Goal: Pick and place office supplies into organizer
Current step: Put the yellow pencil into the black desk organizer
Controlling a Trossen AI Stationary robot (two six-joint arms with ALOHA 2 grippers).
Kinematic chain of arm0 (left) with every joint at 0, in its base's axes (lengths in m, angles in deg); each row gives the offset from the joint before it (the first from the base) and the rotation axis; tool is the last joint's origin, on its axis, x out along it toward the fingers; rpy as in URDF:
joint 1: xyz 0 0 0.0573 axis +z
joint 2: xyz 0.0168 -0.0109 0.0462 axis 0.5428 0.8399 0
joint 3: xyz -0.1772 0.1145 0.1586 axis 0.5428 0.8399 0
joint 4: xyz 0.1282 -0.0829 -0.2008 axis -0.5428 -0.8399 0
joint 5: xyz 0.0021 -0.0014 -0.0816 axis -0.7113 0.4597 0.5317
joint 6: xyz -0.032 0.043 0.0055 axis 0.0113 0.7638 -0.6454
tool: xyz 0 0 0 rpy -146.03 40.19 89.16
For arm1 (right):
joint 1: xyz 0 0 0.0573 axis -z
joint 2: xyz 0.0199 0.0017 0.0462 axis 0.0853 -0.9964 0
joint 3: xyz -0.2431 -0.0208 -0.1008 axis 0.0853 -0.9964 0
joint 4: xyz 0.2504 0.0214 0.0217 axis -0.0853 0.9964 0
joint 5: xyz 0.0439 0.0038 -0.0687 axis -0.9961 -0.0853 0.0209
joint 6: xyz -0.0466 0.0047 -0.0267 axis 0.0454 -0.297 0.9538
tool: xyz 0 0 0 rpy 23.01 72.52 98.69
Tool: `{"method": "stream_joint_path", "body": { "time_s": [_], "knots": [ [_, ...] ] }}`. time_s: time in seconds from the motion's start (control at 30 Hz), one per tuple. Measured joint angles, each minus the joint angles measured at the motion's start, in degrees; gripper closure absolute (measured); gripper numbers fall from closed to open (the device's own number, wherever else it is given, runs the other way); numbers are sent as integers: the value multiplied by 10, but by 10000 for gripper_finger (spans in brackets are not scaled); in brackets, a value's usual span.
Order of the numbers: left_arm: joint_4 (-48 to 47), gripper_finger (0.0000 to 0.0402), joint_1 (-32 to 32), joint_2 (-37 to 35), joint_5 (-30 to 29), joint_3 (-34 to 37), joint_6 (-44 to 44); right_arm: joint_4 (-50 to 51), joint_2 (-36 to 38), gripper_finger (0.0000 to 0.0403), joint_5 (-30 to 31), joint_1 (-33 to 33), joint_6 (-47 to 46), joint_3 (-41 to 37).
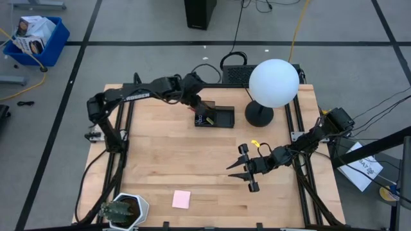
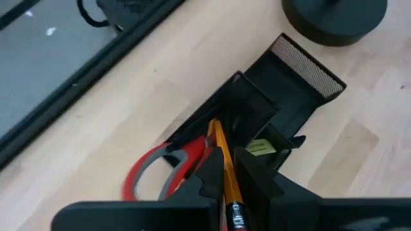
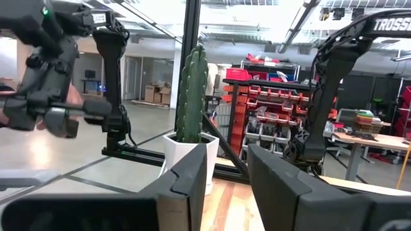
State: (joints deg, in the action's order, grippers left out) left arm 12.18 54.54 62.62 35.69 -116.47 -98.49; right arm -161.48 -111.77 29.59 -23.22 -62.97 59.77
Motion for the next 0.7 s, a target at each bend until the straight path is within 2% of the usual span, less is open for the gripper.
{"method": "stream_joint_path", "body": {
  "time_s": [0.57, 0.7],
  "knots": [
    [37, 370, 0, 61, 14, 0, 0, 14, 0, 298, 0, 0, 2, 0],
    [33, 345, -3, 55, 13, 0, 0, 17, 0, 298, 0, 0, 2, 0]
  ]
}}
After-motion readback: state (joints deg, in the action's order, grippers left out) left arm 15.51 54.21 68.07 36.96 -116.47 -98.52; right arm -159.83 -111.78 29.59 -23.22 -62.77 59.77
